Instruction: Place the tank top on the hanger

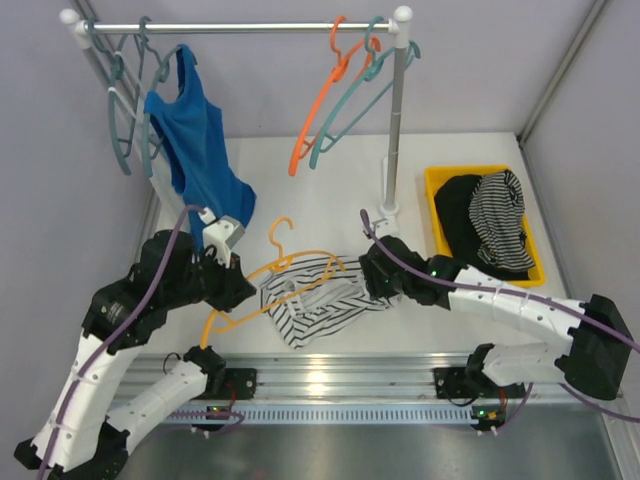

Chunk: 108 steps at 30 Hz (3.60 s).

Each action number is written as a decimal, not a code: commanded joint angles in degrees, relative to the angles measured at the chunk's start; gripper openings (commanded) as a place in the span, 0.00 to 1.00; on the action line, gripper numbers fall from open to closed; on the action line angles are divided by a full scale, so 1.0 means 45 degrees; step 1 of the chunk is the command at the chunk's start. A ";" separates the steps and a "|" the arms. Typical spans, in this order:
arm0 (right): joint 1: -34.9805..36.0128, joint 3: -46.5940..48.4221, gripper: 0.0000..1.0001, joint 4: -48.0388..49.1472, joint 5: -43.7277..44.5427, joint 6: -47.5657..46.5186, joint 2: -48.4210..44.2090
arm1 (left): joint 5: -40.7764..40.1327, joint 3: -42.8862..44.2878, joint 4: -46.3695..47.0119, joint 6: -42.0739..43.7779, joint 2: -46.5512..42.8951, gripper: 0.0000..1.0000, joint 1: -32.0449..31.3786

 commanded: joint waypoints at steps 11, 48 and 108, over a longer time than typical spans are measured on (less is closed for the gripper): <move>-0.1860 -0.0968 0.40 0.2513 -0.3603 -0.0411 -0.0584 | 0.0339 0.0988 -0.0475 -0.0257 0.0647 0.00 -0.1056; -0.5084 -0.1145 0.09 0.2572 -0.8292 0.0273 -0.2791 | 0.0338 -0.1453 0.3820 0.0075 -0.0114 0.00 -0.1604; -0.6627 0.0359 0.11 0.0912 -0.8643 -0.0254 -0.5076 | 0.5143 -0.7938 1.7569 -0.0998 0.2539 0.00 -0.1604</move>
